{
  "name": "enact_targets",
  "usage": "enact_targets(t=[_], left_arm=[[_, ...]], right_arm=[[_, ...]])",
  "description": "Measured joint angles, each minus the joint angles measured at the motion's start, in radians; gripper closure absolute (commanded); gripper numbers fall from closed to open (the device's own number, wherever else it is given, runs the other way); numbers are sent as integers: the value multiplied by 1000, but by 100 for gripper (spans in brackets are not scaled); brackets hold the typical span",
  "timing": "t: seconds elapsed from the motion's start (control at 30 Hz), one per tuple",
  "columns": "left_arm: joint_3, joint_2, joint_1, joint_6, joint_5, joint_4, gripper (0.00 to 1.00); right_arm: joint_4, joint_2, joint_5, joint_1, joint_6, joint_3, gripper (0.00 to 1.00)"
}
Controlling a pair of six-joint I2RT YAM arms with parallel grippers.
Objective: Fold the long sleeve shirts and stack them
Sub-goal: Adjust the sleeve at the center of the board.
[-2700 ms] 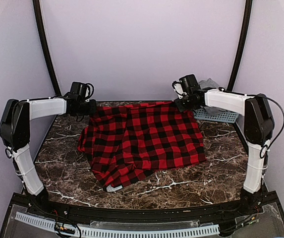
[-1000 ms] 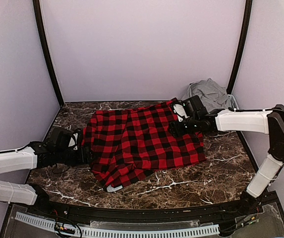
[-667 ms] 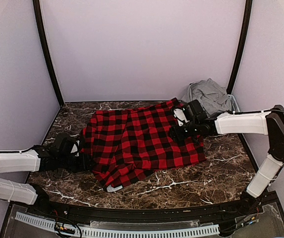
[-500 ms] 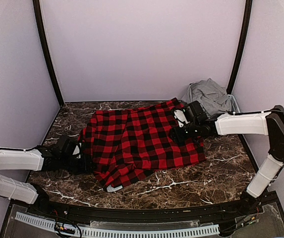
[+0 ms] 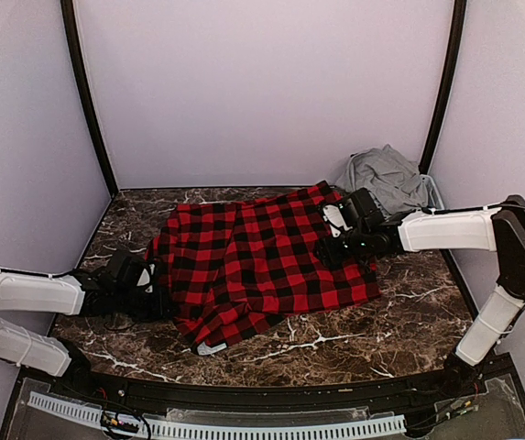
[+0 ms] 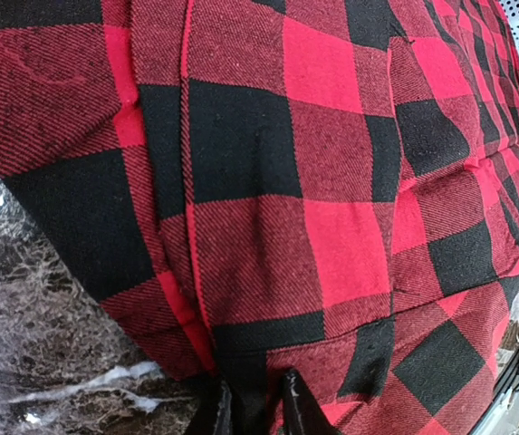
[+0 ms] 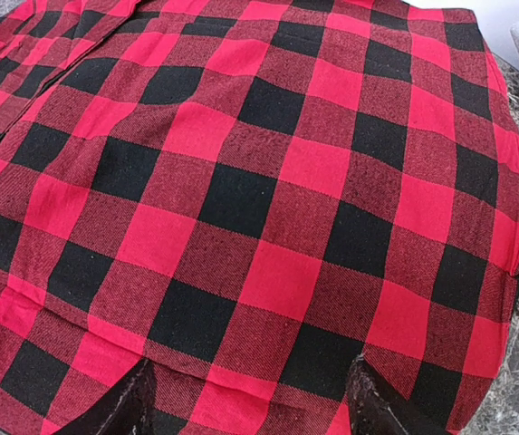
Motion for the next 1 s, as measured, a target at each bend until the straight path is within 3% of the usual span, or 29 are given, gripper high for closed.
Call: enact_targets(t=[0.2,0.6,0.7,0.87,1.0], left_arm=[[0,-1,0,-3,7,4,99],[50,-92,0,-3,26,-3,100],[137,-101,0,7,24,-28,100],[409,-49,10,81,-19,-94,100],[661,97,71,138,-13,-107,100]], right_arm=[[0,0,2,0,0,0,32],[-8,-10,34,0,-1,0,32],[-12,-23,48,0,-1,0,32],[-16,-50,55,0,-1,0,32],[-16,-59,57,0,-1,0,32]])
